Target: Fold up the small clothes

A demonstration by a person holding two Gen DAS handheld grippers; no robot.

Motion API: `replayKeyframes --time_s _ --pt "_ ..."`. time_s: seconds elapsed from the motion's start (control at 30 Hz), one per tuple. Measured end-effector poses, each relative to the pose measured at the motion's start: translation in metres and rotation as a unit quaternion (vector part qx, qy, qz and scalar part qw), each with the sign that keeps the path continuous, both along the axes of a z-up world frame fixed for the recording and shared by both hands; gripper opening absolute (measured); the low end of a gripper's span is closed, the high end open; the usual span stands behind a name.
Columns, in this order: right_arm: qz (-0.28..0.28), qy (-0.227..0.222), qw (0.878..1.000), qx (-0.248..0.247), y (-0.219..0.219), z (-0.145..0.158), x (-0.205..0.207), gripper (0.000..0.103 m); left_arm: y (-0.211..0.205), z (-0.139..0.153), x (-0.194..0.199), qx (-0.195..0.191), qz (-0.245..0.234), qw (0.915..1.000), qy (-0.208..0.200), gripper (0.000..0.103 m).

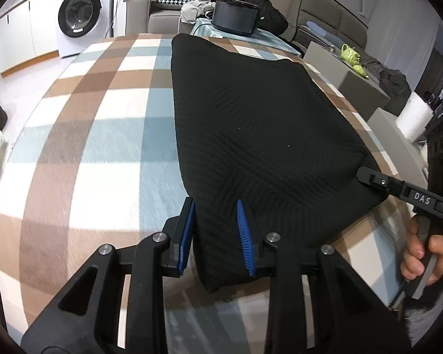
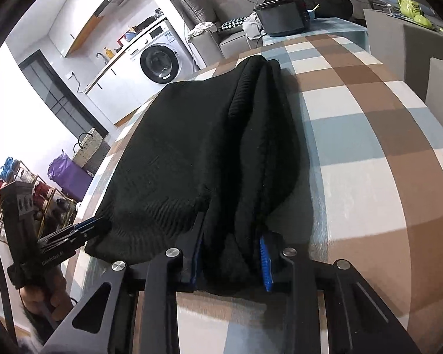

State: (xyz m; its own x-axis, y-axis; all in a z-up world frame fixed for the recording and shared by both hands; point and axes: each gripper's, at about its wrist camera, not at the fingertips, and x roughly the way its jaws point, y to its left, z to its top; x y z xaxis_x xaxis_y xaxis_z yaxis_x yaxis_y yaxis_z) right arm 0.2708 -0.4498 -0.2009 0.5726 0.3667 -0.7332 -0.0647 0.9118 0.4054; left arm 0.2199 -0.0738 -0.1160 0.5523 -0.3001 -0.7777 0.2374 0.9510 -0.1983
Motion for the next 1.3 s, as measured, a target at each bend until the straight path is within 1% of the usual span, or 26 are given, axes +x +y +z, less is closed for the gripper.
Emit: replayKeyframes --time_s 0.27,0.43,0.57,0.6,0.67,0.73,0.87,1.0,1.1,1.13,1.17,1.2,1.23,1.27,1.3 --pt "-0.007 0.0 1.0 -0.013 0.015 -0.001 0.017 0.031 0.0 -0.002 0.024 0.019 0.009 0.9996 -0.019 0.026" --pt "-0.011 -0.001 1.0 -0.026 0.022 0.001 0.021 0.031 0.002 -0.002 0.033 0.019 0.01 0.9995 -0.022 0.026" --pt "-0.011 -0.001 0.999 -0.034 0.025 0.002 0.02 0.032 0.007 -0.003 0.036 0.008 0.011 0.9997 -0.019 0.026" --pt "-0.011 -0.002 0.999 -0.035 0.025 0.003 0.02 0.033 0.008 -0.003 0.036 0.006 0.011 0.9998 -0.018 0.026" --pt "-0.01 -0.005 0.999 -0.038 0.024 0.004 0.017 0.04 0.01 -0.003 0.034 0.005 0.012 0.9997 -0.019 0.026" --pt "-0.012 -0.008 0.999 -0.03 0.019 0.009 0.012 0.043 0.013 -0.001 0.031 0.006 0.012 0.9996 -0.024 0.026" --pt "-0.034 -0.022 0.999 -0.001 -0.003 0.017 0.001 0.043 0.02 0.003 0.024 0.008 0.022 0.9993 -0.03 0.026" --pt "-0.036 -0.009 0.998 0.041 -0.013 0.015 0.001 0.042 0.025 0.013 0.018 0.014 0.035 0.9986 -0.038 0.027" --pt "-0.026 -0.001 0.997 0.071 -0.01 0.012 0.003 0.042 0.024 0.025 0.007 0.007 0.03 0.9984 -0.047 0.035" --pt "-0.024 0.003 0.996 0.082 -0.009 0.012 0.004 0.042 0.022 0.029 0.002 0.007 0.026 0.9983 -0.052 0.043" --pt "-0.023 0.004 0.996 0.087 -0.008 0.014 0.004 0.042 0.02 0.033 -0.001 0.006 0.023 0.9981 -0.057 0.053" --pt "-0.022 0.001 0.996 0.086 -0.007 0.017 0.003 0.04 0.015 0.038 -0.006 0.006 0.016 0.9978 -0.064 0.058" --pt "-0.02 -0.004 0.996 0.083 -0.006 0.019 0.003 0.029 0.01 0.041 -0.01 0.005 0.009 0.9976 -0.069 0.065" --pt "-0.016 -0.014 0.997 0.079 -0.005 0.024 0.002 0.018 0.001 0.045 -0.014 0.002 -0.009 0.9968 -0.079 0.068" --pt "-0.01 -0.021 0.997 0.069 -0.002 0.028 0.002 0.013 -0.008 0.048 -0.018 0.0 -0.027 0.9959 -0.086 0.069"
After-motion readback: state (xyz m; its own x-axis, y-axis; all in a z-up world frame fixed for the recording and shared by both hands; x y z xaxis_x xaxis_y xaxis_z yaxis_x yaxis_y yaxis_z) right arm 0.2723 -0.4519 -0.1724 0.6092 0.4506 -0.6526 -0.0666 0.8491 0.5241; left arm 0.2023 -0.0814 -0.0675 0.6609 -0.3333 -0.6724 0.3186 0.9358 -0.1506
